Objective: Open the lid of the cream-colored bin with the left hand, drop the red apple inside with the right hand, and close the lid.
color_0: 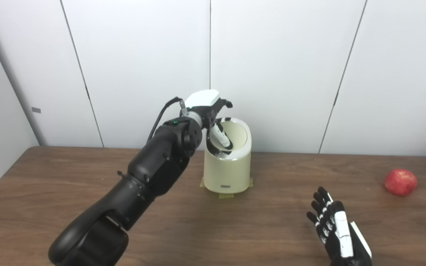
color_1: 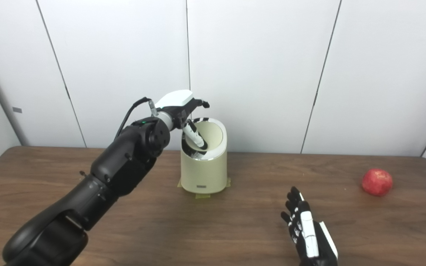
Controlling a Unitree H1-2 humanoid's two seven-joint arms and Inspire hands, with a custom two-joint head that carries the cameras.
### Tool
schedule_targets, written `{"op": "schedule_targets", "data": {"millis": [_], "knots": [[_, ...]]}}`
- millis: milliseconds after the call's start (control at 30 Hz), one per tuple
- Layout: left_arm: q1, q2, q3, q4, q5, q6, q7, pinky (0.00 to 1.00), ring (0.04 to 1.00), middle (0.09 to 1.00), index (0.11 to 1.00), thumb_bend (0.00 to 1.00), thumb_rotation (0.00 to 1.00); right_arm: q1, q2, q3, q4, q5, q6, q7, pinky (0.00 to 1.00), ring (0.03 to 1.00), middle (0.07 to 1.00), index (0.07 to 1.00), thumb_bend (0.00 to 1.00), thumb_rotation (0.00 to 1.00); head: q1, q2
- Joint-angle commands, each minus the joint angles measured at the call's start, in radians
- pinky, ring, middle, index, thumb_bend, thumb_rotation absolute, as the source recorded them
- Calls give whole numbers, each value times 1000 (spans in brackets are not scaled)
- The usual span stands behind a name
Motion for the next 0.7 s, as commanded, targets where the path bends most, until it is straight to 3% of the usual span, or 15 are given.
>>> {"op": "schedule_targets", "data": {"millis": [0, 233, 367, 467, 567, 667], "knots": [[-20, 4, -20, -13, 26, -20, 1, 691, 861, 908, 883, 906, 0, -24, -7, -1, -35, 2, -13, 3, 947, 1000, 1000, 1000, 673, 1000, 1, 3], [-3, 7, -27, -41, 33, -14, -18, 669, 831, 886, 878, 928, 0, -24, -6, -3, -39, 5, -11, 4, 950, 1000, 1000, 1000, 662, 1000, 1, 5], [-8, 3, 6, -59, 8, 21, -51, 681, 851, 909, 884, 915, 0, -25, -2, -5, -38, 12, -6, 3, 960, 1000, 1000, 1000, 659, 1000, -3, 2], [-5, -9, 71, -82, -50, 63, -69, 744, 891, 927, 883, 904, 0, -27, -2, -5, -32, 8, -7, 2, 960, 1000, 1000, 1000, 659, 1000, -4, 2], [3, -18, 172, -121, -118, 82, -96, 695, 837, 888, 876, 887, 0, -27, -5, -3, -27, -1, -16, 3, 953, 1000, 1000, 1000, 659, 1000, -6, 1], [31, -58, 343, -186, -213, 83, -92, 753, 822, 861, 849, 832, 0, -27, -4, -2, -32, -9, -12, -1, 943, 1000, 1000, 1000, 672, 1000, -8, 2]]}}
